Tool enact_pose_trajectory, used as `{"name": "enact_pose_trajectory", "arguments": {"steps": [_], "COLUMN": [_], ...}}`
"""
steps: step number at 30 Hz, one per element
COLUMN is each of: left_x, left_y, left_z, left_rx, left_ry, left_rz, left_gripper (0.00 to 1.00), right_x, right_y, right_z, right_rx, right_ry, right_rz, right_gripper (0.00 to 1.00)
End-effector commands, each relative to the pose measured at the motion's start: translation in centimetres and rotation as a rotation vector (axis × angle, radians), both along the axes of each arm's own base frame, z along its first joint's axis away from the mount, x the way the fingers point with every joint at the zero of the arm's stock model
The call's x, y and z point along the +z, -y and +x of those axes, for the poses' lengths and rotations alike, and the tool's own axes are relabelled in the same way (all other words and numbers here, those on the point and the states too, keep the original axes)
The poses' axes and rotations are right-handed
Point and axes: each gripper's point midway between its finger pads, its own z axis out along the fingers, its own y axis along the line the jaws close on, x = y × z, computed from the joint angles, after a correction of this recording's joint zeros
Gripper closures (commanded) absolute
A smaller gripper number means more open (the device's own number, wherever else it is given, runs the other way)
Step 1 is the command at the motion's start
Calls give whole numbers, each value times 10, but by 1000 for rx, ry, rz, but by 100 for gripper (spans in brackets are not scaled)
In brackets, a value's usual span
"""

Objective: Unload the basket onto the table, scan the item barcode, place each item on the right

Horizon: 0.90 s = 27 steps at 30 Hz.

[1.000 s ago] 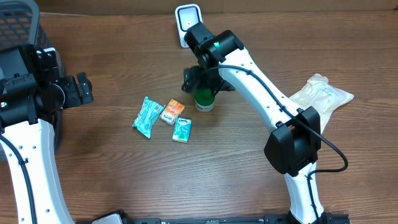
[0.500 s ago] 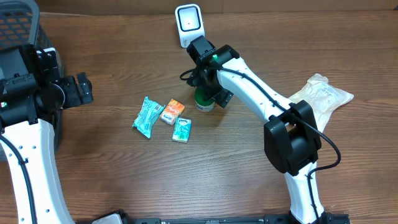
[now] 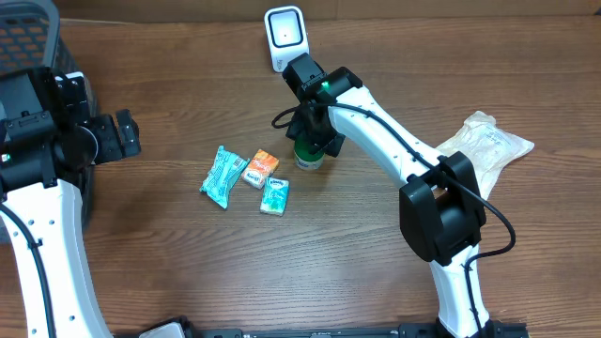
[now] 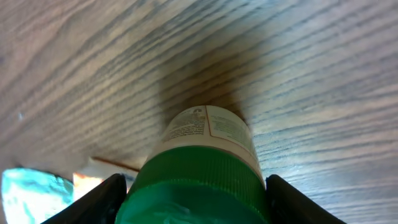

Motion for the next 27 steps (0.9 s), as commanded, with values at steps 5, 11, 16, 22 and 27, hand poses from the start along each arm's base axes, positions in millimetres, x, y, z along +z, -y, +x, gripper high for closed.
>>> {"name": "enact_pose_trajectory", "arguments": {"steps": [5, 11, 16, 22, 27], "left_x": [1, 1, 1, 1, 1], "left_y": [3, 3, 3, 3, 3], "left_z": [3, 3, 3, 3, 3], "left_rx": [-20, -20, -20, -20, -21], "left_ry": [6, 5, 5, 5, 5], "left_rz": [1, 1, 1, 1, 1], "left_gripper": [0, 0, 1, 0, 1], "right_x": [-1, -2, -2, -2, -2], "right_y": [1, 4, 6, 6, 6], "right_z": [0, -4, -8, -7, -8], "right_rx": [487, 966, 1252, 1511, 1683], "right_ry": [48, 80, 93, 122, 139], "right_rz": [-64, -129, -162, -191, -209], "right_gripper": [37, 34, 34, 28, 20]}}
